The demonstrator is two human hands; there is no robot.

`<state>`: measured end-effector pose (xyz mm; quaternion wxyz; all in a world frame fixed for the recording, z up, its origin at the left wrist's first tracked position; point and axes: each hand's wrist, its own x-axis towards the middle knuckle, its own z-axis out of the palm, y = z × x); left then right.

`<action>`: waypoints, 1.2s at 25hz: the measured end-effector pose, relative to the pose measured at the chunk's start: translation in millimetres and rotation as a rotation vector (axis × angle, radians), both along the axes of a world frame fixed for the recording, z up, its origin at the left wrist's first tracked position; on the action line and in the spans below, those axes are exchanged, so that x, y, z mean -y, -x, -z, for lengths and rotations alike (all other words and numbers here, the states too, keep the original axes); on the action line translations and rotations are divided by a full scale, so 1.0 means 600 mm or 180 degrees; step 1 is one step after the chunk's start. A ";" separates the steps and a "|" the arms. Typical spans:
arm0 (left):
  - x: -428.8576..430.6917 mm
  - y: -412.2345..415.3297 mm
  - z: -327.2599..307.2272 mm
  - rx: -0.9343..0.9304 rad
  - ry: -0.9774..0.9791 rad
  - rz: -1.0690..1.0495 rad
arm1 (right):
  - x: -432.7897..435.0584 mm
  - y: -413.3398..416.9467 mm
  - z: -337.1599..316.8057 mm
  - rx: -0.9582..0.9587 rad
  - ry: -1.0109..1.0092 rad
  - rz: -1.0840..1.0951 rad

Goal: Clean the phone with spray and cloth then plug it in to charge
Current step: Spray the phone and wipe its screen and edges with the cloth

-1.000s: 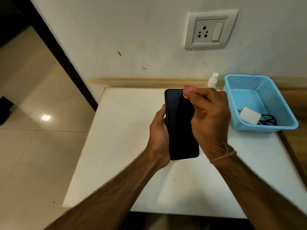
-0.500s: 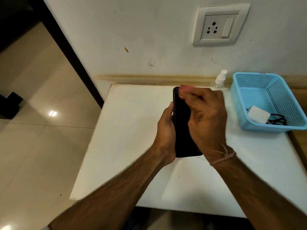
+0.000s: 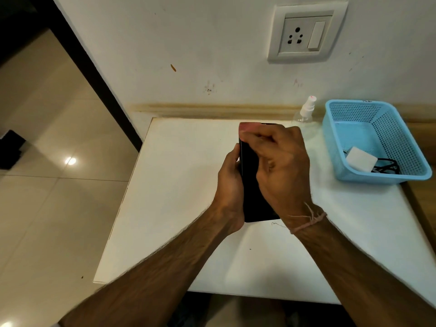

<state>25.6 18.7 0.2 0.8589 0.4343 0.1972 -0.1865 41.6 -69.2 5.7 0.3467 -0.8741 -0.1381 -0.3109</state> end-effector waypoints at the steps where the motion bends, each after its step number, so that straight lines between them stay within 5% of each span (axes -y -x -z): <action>1: -0.001 -0.001 0.000 0.0000 -0.0015 0.0024 | 0.012 -0.005 0.001 -0.0002 0.0082 -0.0009; 6: 0.002 0.000 -0.005 -0.0012 -0.0060 0.0124 | 0.040 -0.015 -0.005 0.0070 -0.0203 0.0375; 10: 0.012 0.005 0.005 -0.0078 0.0372 -0.0147 | -0.008 0.012 0.000 0.0184 -0.0168 -0.0371; 16: 0.001 0.002 -0.004 0.0001 -0.0101 0.0126 | 0.057 -0.018 0.000 0.0178 -0.0099 0.0500; 20: 0.012 0.003 0.003 -0.0097 0.0069 -0.0128 | -0.004 0.006 0.004 0.0153 -0.0196 -0.0242; 25: 0.004 0.004 -0.003 -0.0006 -0.0147 0.0175 | 0.061 -0.024 0.001 0.0058 -0.0147 0.0440; 30: 0.006 0.003 0.002 0.0024 -0.0100 -0.0057 | -0.008 -0.002 0.015 -0.0198 -0.0414 -0.0232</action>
